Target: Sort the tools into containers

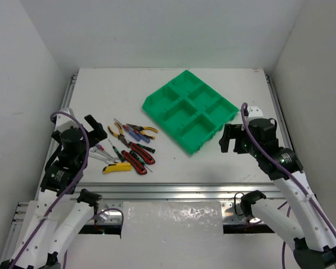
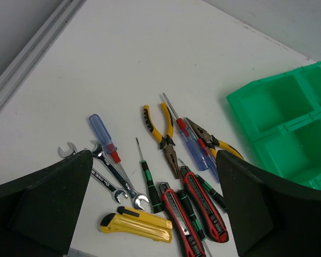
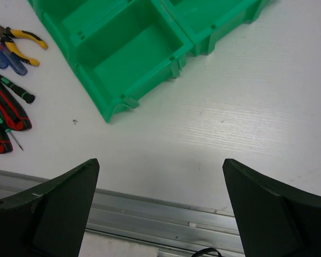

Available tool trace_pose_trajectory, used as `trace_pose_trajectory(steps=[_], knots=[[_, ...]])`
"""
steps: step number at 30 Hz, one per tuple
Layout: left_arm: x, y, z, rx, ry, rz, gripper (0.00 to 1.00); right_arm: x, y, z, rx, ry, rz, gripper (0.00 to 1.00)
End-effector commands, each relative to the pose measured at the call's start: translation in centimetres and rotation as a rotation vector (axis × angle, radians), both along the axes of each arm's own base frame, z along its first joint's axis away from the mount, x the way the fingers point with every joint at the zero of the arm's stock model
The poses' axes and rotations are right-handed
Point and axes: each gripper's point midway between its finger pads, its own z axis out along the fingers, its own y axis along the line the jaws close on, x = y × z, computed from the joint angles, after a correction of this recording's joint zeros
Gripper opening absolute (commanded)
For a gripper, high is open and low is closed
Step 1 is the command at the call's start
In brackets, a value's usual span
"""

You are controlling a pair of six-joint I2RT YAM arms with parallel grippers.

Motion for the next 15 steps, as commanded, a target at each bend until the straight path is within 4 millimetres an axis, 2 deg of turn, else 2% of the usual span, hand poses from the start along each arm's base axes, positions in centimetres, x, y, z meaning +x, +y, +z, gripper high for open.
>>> trace_pose_trajectory(steps=[1, 4, 7, 10, 11, 12, 15], knots=[[0.7, -0.3, 1.0, -0.01, -0.034, -0.003, 0.99, 0.6, 0.0, 1.4, 0.007, -0.035, -0.018, 0.99], [0.8, -0.2, 0.8, -0.008, -0.022, 0.005, 0.99, 0.7, 0.4, 1.9, 0.033, -0.067, -0.005, 0.99], [0.6, 0.0, 1.0, -0.01, -0.03, 0.014, 0.99, 0.9, 2.0, 2.8, 0.105, -0.099, 0.057, 0.99], [0.6, 0.1, 1.0, -0.009, -0.031, 0.02, 0.99, 1.6, 4.9, 3.4, 0.194, -0.094, 0.165, 0.99], [0.6, 0.1, 0.9, -0.009, -0.031, 0.02, 0.99, 1.4, 6.5, 3.8, 0.243, -0.07, 0.235, 0.99], [0.6, 0.1, 0.9, -0.009, -0.029, 0.02, 0.99, 2.2, 7.7, 2.6, 0.262, 0.004, 0.262, 0.99], [0.9, 0.2, 0.7, -0.006, -0.016, 0.026, 0.99, 3.4, 11.8, 2.7, 0.299, 0.062, 0.358, 0.99]])
